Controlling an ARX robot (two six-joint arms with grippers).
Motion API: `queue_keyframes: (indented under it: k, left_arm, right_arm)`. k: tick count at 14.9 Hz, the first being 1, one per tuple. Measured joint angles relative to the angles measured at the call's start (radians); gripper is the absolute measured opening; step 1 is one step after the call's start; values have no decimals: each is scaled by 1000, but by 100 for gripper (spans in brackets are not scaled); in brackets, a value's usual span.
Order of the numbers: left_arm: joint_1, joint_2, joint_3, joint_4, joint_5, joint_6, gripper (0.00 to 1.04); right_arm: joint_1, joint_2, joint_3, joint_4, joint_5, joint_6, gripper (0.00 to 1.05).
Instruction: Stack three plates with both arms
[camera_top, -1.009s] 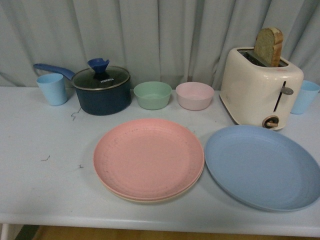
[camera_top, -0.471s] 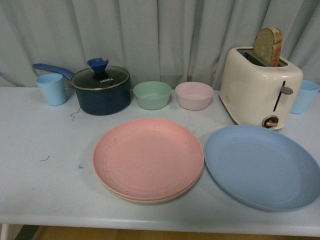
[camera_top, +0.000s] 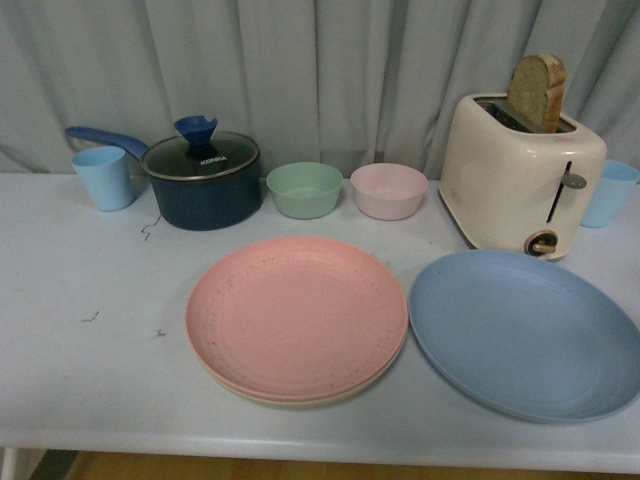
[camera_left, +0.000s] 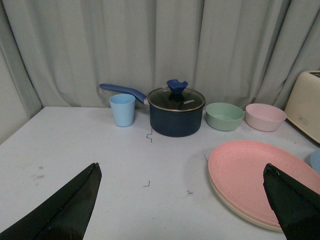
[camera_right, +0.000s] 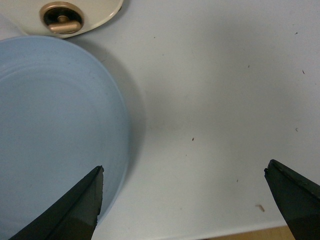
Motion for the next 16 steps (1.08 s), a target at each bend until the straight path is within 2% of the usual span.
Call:
queue_keyframes:
  k: [4,9,13,16]
  left_arm:
    - [0,0,0,0,0,0,98]
    - [0,0,0,0,0,0,98]
    - [0,0,0,0,0,0,98]
    - [0,0,0,0,0,0,98]
  right_arm:
    - [44,210,134,57,19,-12,98]
    - [99,323,162,90,73,-45,98]
    - [105,362,161,119,123,-74,54]
    - [85,335,101,140,115,-75,15]
